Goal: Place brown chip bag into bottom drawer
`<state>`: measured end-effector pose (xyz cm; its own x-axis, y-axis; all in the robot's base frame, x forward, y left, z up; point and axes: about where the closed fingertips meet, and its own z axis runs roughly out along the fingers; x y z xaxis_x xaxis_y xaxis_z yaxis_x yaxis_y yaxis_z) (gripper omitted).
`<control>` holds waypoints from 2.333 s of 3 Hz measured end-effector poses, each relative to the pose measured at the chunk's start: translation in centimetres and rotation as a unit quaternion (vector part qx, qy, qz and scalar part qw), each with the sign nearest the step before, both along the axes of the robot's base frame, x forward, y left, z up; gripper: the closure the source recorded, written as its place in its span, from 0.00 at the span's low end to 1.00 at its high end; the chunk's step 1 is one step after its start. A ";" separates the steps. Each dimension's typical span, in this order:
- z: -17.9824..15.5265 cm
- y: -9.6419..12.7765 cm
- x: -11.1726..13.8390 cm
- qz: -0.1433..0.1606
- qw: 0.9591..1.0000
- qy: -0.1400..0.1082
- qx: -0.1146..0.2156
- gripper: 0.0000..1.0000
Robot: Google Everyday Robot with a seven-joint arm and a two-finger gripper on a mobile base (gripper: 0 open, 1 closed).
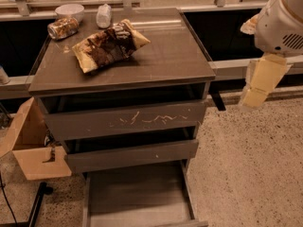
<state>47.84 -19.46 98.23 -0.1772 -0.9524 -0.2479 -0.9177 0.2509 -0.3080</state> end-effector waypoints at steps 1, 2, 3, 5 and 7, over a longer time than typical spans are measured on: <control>-0.1 1.6 2.8 0.011 1.000 -0.016 0.006 0.00; -0.3 3.4 5.5 0.027 0.999 -0.035 0.007 0.00; -1.4 5.8 8.7 0.050 0.997 -0.059 0.001 0.00; -3.3 8.1 12.8 0.070 0.994 -0.078 -0.005 0.00; -2.8 10.4 16.0 0.086 0.990 -0.110 0.007 0.00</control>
Offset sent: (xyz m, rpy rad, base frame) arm 0.0925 0.0572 -0.0077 0.0172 -0.1185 0.0910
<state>63.80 -9.06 95.43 0.0467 -0.9598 -0.2766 -0.8588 0.1028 -0.5018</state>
